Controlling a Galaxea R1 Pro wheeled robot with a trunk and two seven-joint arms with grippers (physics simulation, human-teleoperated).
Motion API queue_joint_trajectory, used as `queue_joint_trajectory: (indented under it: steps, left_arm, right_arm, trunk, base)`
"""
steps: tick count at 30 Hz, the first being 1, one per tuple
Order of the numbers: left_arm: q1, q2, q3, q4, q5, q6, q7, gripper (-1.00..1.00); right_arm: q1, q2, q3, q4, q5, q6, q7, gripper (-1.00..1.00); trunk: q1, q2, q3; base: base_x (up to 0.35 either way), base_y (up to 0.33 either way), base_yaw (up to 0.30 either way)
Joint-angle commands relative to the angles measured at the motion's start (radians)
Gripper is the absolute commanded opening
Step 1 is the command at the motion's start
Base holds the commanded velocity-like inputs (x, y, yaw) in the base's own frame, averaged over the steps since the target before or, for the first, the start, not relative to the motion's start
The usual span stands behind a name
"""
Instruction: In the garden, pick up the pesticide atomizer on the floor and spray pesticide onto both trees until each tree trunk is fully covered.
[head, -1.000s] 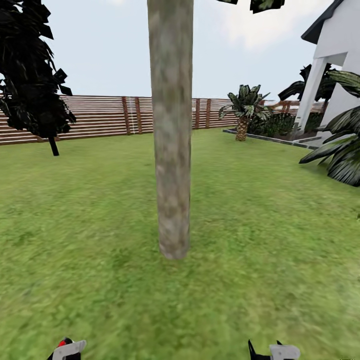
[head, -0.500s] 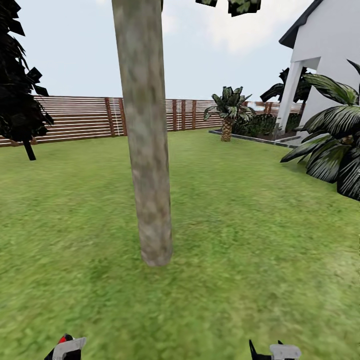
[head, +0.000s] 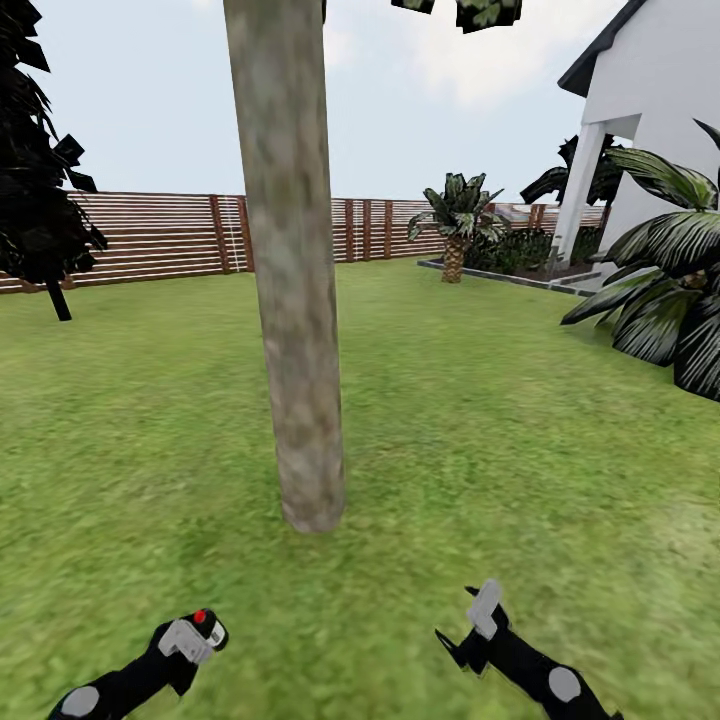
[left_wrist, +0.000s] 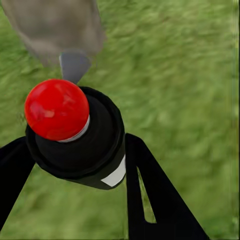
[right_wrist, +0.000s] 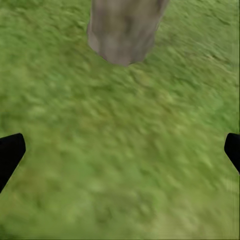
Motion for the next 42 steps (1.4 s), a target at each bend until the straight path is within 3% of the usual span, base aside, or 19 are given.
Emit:
queue_joint_trajectory:
  steps: [1,3,4,5,8,11,13,19,22,24,25,26,27,29,30,32,34,36,42]
  left_arm:
    - [-0.008,0.0,0.008,-0.001,-0.019,0.004,-0.032,-1.0]
    - [-0.051,0.003,0.008,-0.003,-0.078,0.033,-0.17,-1.0]
    - [-0.061,0.003,0.008,-0.003,-0.093,0.037,-0.199,-1.0]
    - [-0.099,0.002,0.009,-0.003,-0.161,0.053,-0.304,-1.0]
    - [-0.142,-0.004,0.009,-0.003,-0.254,0.11,-0.423,-1.0]
    - [-0.172,-0.012,0.008,-0.005,-0.32,0.17,-0.504,-1.0]
    - [-0.18,-0.016,0.008,-0.005,-0.343,0.182,-0.522,-1.0]
    - [-0.186,-0.023,0.008,-0.006,-0.385,0.19,-0.532,-1.0]
    - [-0.186,-0.037,0.008,-0.005,-0.416,0.19,-0.533,-1.0]
    - [-0.186,-0.055,0.008,-0.004,-0.453,0.191,-0.534,-1.0]
    - [-0.186,-0.068,0.008,-0.004,-0.475,0.191,-0.534,-1.0]
    - [-0.186,-0.081,0.008,-0.004,-0.496,0.192,-0.534,-1.0]
    - [-0.186,-0.11,0.008,-0.004,-0.541,0.193,-0.534,-1.0]
    - [-0.186,-0.132,0.008,-0.004,-0.568,0.197,-0.534,-1.0]
    - [-0.186,-0.153,0.009,-0.004,-0.579,0.205,-0.534,-1.0]
    - [-0.186,-0.167,0.006,-0.003,-0.582,0.206,-0.534,-1.0]
    - [-0.186,-0.182,-0.033,-0.003,-0.583,0.207,-0.533,-1.0]
    - [-0.184,-0.2,-0.097,-0.003,-0.582,0.211,-0.532,-1.0]
    - [-0.183,-0.234,-0.113,-0.003,-0.586,0.208,-0.532,-1.0]
  right_arm:
    - [-0.012,0.001,-0.006,0.0,0.017,0.002,0.031,1.0]
    - [-0.066,0.004,-0.006,-0.001,0.055,0.071,0.147,1.0]
    - [-0.075,0.005,-0.006,-0.001,0.063,0.086,0.167,1.0]
    - [-0.107,0.009,-0.006,-0.002,0.089,0.134,0.23,1.0]
    - [-0.142,0.011,-0.004,-0.003,0.105,0.164,0.287,1.0]
    - [-0.157,0.02,-0.003,-0.016,0.11,0.172,0.381,1.0]
    - [-0.159,0.023,-0.003,-0.03,0.11,0.174,0.437,1.0]
    - [-0.16,0.041,-0.001,-0.041,0.117,0.176,0.48,1.0]
    - [-0.161,0.054,0.04,-0.042,0.146,0.176,0.486,1.0]
    - [-0.161,0.059,0.102,-0.042,0.165,0.176,0.488,1.0]
    - [-0.161,0.061,0.13,-0.043,0.169,0.176,0.489,-1.0]
    - [-0.161,0.062,0.152,-0.043,0.171,0.176,0.489,-1.0]
    - [-0.161,0.078,0.18,-0.044,0.175,0.177,0.489,-1.0]
    - [-0.161,0.104,0.19,-0.043,0.18,0.179,0.489,-1.0]
    - [-0.161,0.135,0.197,-0.044,0.182,0.186,0.488,-1.0]
    - [-0.161,0.14,0.198,-0.044,0.181,0.188,0.489,-1.0]
    - [-0.161,0.149,0.199,-0.045,0.181,0.188,0.489,-1.0]
    - [-0.161,0.167,0.199,-0.046,0.181,0.189,0.49,-1.0]
    - [-0.162,0.202,0.201,-0.046,0.183,0.19,0.49,-1.0]
  trunk:
    - [0.0,0.0,-0.001]
    - [0.0,0.0,-0.001]
    - [0.0,0.0,-0.001]
    - [0.0,0.0,-0.001]
    - [0.0,0.0,-0.001]
    - [0.0,0.0,-0.001]
    - [0.0,0.0,-0.001]
    - [0.0,0.0,-0.001]
    - [0.0,0.0,-0.001]
    - [0.0,0.0,-0.001]
    - [0.0,0.0,-0.001]
    - [0.0,0.0,-0.001]
    - [0.0,0.0,-0.001]
    - [0.0,0.0,-0.001]
    - [0.0,0.0,-0.001]
    - [0.0,0.0,-0.001]
    - [0.0,0.0,-0.001]
    - [0.0,0.0,-0.001]
    - [0.0,0.0,-0.001]
  base:
    - [0.0,0.0,0.0]
    - [0.0,0.0,0.0]
    - [0.0,0.0,0.0]
    - [0.0,0.0,0.0]
    - [0.0,0.0,0.0]
    - [0.0,0.0,0.0]
    - [0.0,0.0,0.0]
    - [0.0,0.0,0.0]
    - [0.0,0.0,0.0]
    - [0.0,0.0,0.0]
    - [0.0,0.0,0.0]
    - [0.0,0.0,0.0]
    - [0.0,0.0,0.0]
    - [0.0,0.0,0.0]
    - [0.0,0.0,0.0]
    - [0.0,0.0,0.0]
    - [0.0,0.0,0.0]
    - [0.0,0.0,0.0]
    - [0.0,0.0,0.0]
